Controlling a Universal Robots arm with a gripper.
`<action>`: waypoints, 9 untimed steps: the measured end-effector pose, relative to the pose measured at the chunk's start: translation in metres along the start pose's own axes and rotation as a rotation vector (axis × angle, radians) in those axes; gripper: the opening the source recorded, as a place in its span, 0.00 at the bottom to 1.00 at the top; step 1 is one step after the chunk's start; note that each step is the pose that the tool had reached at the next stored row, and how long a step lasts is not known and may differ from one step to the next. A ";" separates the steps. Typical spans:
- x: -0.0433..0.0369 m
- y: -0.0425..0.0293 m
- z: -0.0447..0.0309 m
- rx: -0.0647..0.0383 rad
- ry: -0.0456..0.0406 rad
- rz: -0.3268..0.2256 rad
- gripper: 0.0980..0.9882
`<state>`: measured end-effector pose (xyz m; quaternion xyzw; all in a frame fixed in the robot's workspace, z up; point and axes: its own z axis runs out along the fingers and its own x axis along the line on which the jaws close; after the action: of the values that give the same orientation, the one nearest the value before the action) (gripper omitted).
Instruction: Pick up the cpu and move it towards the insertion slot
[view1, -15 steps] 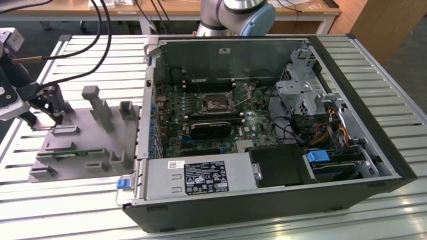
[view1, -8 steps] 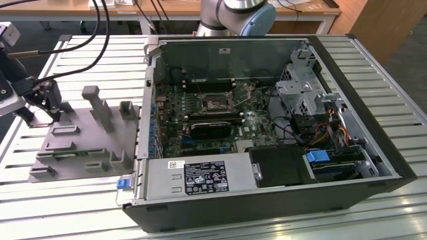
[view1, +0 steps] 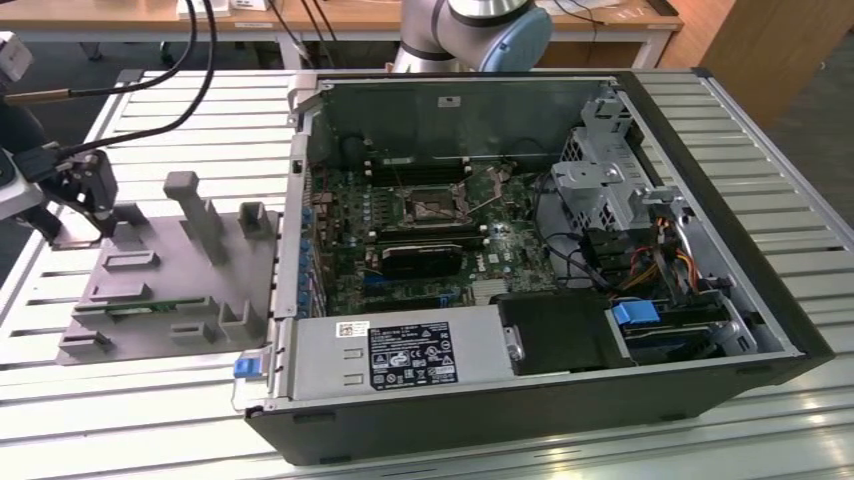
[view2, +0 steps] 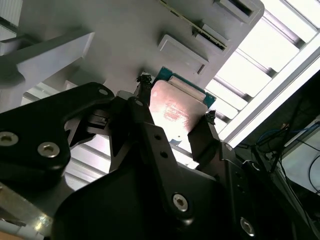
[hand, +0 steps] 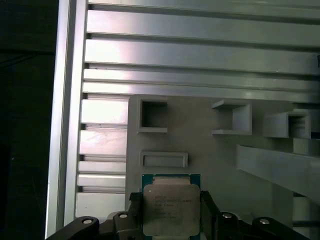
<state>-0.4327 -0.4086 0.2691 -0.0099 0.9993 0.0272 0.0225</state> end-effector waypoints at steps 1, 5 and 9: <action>-0.0001 0.0001 -0.0017 0.000 0.0000 0.000 0.50; -0.0004 0.0005 -0.0089 0.002 0.0001 0.000 0.50; -0.0007 0.0009 -0.0161 0.003 0.0000 0.000 0.50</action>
<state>-0.4327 -0.4086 0.2852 -0.0099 0.9994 0.0259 0.0225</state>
